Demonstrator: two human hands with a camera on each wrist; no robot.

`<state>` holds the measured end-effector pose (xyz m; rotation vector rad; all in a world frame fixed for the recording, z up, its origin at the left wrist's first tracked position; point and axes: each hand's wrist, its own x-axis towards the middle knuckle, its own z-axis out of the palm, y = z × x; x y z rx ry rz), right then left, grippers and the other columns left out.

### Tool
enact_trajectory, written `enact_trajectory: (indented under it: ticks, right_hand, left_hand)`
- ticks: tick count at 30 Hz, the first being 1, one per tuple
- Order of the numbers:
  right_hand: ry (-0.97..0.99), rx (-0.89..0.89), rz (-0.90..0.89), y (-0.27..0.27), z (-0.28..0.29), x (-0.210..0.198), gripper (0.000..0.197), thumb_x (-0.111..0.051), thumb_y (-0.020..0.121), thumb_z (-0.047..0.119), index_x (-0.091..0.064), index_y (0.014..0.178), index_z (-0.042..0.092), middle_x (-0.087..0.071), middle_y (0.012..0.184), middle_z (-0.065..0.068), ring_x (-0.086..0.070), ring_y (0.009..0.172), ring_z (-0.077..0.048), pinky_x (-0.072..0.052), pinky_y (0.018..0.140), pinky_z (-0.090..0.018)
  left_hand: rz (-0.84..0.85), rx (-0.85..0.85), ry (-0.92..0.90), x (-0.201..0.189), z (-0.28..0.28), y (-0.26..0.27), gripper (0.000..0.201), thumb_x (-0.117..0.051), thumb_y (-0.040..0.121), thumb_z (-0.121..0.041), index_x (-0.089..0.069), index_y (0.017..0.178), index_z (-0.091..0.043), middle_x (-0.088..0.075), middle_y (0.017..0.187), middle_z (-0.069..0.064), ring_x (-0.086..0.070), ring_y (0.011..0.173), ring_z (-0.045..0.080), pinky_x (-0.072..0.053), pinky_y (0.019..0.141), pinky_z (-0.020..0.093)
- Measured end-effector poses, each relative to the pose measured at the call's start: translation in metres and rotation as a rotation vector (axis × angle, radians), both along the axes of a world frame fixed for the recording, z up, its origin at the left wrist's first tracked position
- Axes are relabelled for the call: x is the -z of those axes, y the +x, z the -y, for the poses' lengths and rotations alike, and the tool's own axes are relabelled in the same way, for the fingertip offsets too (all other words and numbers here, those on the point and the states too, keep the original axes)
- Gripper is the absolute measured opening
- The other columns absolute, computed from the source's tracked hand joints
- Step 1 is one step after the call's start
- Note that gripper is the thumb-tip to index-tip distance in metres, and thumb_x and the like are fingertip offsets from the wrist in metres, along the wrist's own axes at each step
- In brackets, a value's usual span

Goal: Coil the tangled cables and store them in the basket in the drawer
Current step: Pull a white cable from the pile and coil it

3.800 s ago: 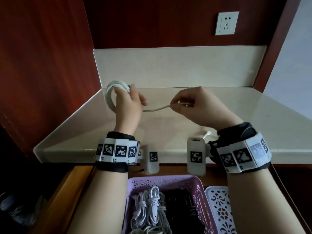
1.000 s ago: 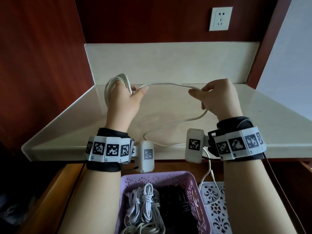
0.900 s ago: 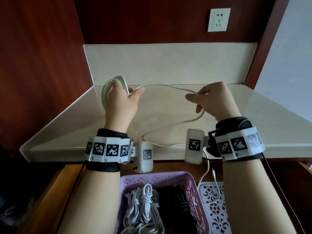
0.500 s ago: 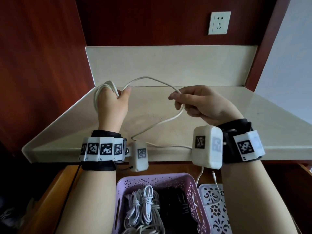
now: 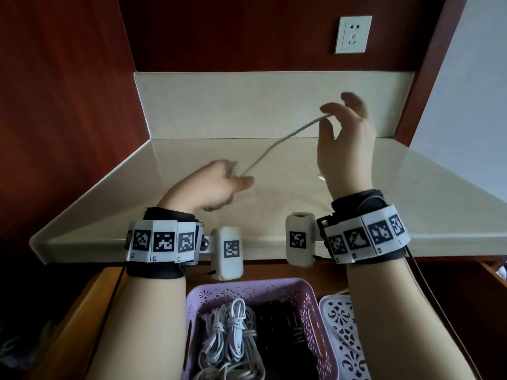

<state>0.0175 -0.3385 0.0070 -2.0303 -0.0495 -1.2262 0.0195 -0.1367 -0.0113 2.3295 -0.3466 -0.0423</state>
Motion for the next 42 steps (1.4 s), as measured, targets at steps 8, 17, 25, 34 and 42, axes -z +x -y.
enact_trajectory:
  ticks: [8, 17, 25, 34, 42]
  right_hand:
    - [-0.116, -0.071, -0.097, 0.007, 0.009, 0.010, 0.020, -0.044, 0.098, 0.014, -0.062, 0.105, 0.009, -0.045, 0.143, -0.013, -0.060, 0.074, -0.022, -0.027, 0.058, -0.018]
    - [-0.238, -0.312, -0.558, 0.013, -0.011, 0.024, 0.023, -0.035, 0.096, 0.027, -0.055, 0.084, 0.026, -0.068, 0.071, 0.002, -0.057, 0.044, -0.021, -0.051, 0.059, -0.034]
    - [-0.394, -0.453, -0.648, 0.010, -0.015, 0.030, 0.019, -0.050, 0.095, 0.030, -0.068, 0.093, 0.025, -0.067, 0.086, 0.005, -0.050, 0.051, -0.007, -0.046, 0.058, -0.027]
    - [-0.467, -0.694, -0.843, -0.001, -0.023, 0.029, 0.013, -0.057, 0.092, 0.029, -0.069, 0.092, 0.033, -0.067, 0.080, 0.003, -0.053, 0.048, -0.014, -0.046, 0.063, -0.028]
    - [-0.272, -0.449, -0.448, 0.001, -0.010, 0.014, 0.013, -0.074, 0.076, 0.039, -0.068, 0.071, 0.029, -0.058, 0.072, 0.011, -0.049, 0.059, -0.002, -0.045, 0.065, -0.031]
  left_hand:
    - [-0.315, 0.539, -0.019, -0.007, 0.008, -0.022, 0.039, -0.041, 0.098, -0.043, -0.043, 0.079, -0.009, -0.033, 0.040, -0.005, -0.021, 0.033, 0.009, -0.020, 0.033, 0.016]
    - [-0.520, 0.899, -1.097, -0.011, -0.004, -0.008, 0.031, -0.052, 0.091, -0.038, -0.053, 0.073, -0.014, -0.029, 0.038, -0.005, -0.022, 0.028, 0.010, -0.019, 0.030, 0.018]
    - [-0.146, 0.452, -1.962, -0.013, -0.011, 0.001, 0.043, -0.033, 0.100, -0.033, -0.042, 0.063, -0.013, -0.035, 0.041, -0.005, -0.031, 0.029, 0.006, -0.028, 0.032, 0.019]
    - [0.419, -0.304, -1.644, -0.008, -0.023, 0.020, 0.019, -0.045, 0.100, -0.020, -0.029, 0.097, -0.010, -0.049, 0.056, -0.004, -0.045, 0.045, 0.012, -0.039, 0.048, 0.021]
    - [0.444, -0.471, -0.833, 0.001, -0.003, 0.019, 0.050, -0.047, 0.099, -0.015, -0.037, 0.051, -0.012, -0.042, 0.036, -0.005, -0.038, 0.028, 0.008, -0.028, 0.035, 0.016]
